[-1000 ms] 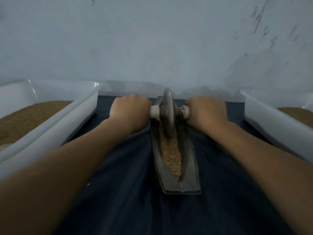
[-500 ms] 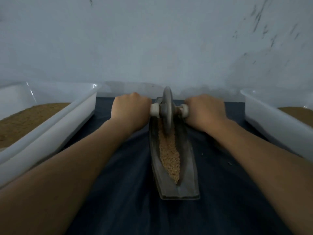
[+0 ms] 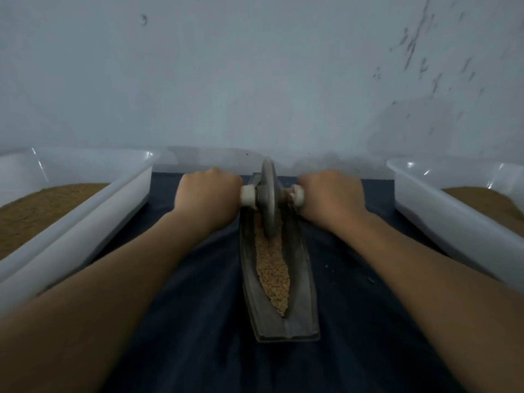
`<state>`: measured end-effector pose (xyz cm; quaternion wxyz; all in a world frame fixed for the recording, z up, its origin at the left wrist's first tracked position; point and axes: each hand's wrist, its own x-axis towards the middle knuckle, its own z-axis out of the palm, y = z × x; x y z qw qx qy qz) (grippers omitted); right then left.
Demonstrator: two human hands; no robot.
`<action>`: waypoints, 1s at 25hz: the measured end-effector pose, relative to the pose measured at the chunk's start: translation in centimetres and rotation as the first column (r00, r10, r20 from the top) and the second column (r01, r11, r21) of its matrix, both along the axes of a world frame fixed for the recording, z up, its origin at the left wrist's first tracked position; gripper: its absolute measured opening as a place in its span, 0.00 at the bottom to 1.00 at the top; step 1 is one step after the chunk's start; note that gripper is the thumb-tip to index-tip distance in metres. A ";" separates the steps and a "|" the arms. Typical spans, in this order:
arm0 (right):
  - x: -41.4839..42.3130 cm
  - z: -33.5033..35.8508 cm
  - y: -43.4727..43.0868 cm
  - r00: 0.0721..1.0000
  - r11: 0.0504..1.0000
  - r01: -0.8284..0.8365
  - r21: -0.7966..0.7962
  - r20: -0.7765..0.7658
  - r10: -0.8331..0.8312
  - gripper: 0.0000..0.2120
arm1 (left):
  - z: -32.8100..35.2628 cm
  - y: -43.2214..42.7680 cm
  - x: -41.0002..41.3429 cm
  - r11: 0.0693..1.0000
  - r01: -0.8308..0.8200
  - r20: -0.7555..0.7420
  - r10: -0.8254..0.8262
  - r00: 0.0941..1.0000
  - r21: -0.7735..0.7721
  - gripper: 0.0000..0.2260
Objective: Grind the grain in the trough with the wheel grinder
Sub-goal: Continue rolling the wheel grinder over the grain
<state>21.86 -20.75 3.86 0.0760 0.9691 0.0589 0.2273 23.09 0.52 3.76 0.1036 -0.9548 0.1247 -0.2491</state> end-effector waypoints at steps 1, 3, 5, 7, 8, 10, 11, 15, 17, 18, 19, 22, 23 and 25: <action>0.9 0.6 0.3 0.999 1.000 0.011 0.024 -0.032 -0.010 0.06 | 0.4 -0.4 0.7 0.999 -0.015 -0.056 0.014 0.998 -0.031 0.06; 0.2 0.8 0.1 0.997 1.000 -0.018 -0.006 -0.071 0.017 0.05 | 0.4 0.1 0.0 1.000 0.009 -0.103 -0.009 0.995 -0.004 0.06; -3.0 -0.9 -1.4 0.990 0.990 -0.127 -0.062 0.057 0.131 0.06 | -0.8 1.6 -2.3 0.991 0.123 0.032 -0.124 0.992 0.054 0.04; -6.3 -2.8 -3.1 0.961 0.979 -0.186 -0.079 0.195 0.198 0.09 | -1.5 3.1 -4.4 0.958 0.261 0.224 -0.281 0.933 0.117 0.05; -6.8 -3.4 -3.7 0.951 0.977 -0.205 -0.064 0.221 0.214 0.09 | -1.3 3.4 -4.6 0.938 0.309 0.272 -0.342 0.899 0.156 0.05; -5.7 -3.8 -3.4 0.965 0.991 -0.130 -0.038 0.224 0.135 0.08 | -1.2 2.8 -3.8 0.948 0.252 0.244 -0.295 0.924 0.192 0.05; -4.4 -3.3 -2.5 0.976 0.997 -0.056 -0.046 0.206 0.064 0.09 | -0.9 1.7 -2.7 0.963 0.177 0.197 -0.218 0.956 0.205 0.04; 1.5 -0.5 0.1 0.997 0.993 0.070 0.100 0.006 -0.070 0.05 | 1.0 -1.1 1.5 0.998 0.000 0.031 -0.002 1.000 0.068 0.06; 0.2 -0.7 -0.7 1.000 0.999 0.015 0.050 0.010 -0.016 0.04 | 0.9 -0.2 0.0 0.994 0.051 0.050 -0.057 0.997 0.100 0.05; -1.5 -1.6 -1.7 0.995 0.999 -0.052 0.000 0.089 0.052 0.05 | 0.2 0.7 -1.3 0.985 0.112 0.118 -0.128 0.985 0.130 0.05; -3.6 -2.5 -2.5 0.978 0.994 -0.105 -0.045 0.177 0.111 0.07 | -0.7 1.7 -2.8 0.971 0.172 0.182 -0.201 0.963 0.165 0.06; -5.9 -3.9 -3.8 0.933 0.984 -0.157 -0.084 0.313 0.176 0.10 | -2.0 3.0 -4.4 0.967 0.217 0.233 -0.244 0.941 0.137 0.08; -5.0 -3.4 -3.2 0.939 0.988 -0.128 -0.085 0.310 0.149 0.09 | -2.2 2.6 -3.8 0.981 0.158 0.198 -0.179 0.964 0.116 0.09; -2.0 -1.5 -1.1 0.979 0.996 -0.015 -0.085 0.202 0.032 0.08 | -1.0 0.7 -1.7 0.998 0.059 0.163 -0.063 0.985 0.028 0.05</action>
